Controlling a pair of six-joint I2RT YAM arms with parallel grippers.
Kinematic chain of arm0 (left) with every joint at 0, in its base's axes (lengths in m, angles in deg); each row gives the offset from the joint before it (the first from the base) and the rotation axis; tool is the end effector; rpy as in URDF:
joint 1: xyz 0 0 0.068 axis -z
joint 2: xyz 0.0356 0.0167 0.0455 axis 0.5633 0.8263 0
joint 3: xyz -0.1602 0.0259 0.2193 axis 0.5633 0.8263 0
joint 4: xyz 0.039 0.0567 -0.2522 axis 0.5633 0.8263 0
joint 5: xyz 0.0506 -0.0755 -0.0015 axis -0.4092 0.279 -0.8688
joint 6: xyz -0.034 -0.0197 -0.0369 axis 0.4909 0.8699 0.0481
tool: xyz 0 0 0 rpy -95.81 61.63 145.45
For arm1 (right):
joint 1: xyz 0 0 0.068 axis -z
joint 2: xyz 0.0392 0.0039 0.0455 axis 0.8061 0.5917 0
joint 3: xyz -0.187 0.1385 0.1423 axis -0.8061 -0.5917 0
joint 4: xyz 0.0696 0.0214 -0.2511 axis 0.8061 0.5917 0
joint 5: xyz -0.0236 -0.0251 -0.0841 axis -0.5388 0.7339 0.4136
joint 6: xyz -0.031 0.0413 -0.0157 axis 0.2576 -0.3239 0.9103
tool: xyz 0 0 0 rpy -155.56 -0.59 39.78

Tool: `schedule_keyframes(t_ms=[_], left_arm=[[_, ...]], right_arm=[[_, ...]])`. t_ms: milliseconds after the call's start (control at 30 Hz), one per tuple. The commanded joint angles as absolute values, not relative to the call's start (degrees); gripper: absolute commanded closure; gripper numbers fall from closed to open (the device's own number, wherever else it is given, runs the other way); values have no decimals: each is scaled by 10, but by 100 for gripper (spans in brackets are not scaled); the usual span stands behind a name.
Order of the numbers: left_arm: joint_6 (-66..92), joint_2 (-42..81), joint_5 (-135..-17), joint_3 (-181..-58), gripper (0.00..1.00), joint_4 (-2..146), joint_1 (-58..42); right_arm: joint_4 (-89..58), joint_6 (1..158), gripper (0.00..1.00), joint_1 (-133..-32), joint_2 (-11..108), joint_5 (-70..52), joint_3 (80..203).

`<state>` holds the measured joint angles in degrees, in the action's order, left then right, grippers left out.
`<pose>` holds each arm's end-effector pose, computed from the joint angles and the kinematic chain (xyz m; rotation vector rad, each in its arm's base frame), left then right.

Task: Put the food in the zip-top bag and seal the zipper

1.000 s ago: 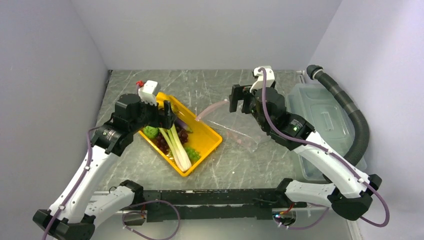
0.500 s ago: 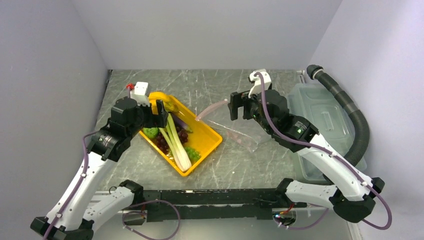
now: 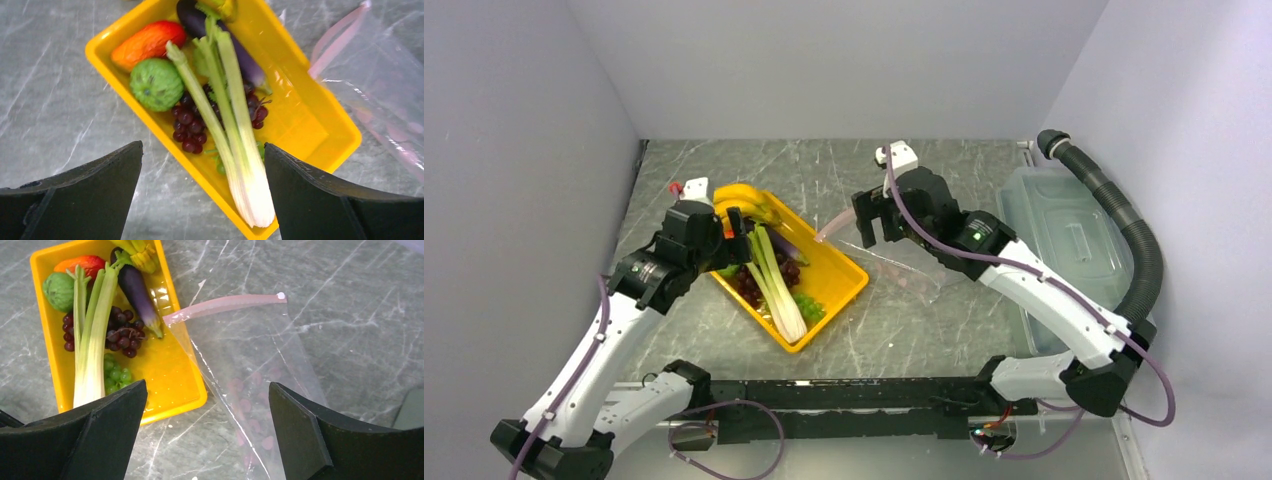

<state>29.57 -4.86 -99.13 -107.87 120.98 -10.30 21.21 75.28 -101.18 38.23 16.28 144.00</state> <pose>0.1618 -0.0621 0.3506 -0.2216 2.2052 -0.2193 0.1851 0.1862 0.4003 -0.4713 2.0279 0.3156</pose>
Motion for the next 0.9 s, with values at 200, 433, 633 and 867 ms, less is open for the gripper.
schedule_keyframes(t_ms=[200,433,633,867], left_arm=[[482,-16,-1111,-1085,3,1343,-101],[498,-31,-1119,-1067,1,1351,-102],[501,-59,-1129,-1056,0,1353,-102],[477,-103,-1120,-1053,0,1340,-102]], right_arm=[[195,763,6,-1015,510,82,1544],[198,778,6,-1015,637,37,1678],[229,785,6,-1014,769,8,1824],[222,791,7,-1014,871,-33,1933]])
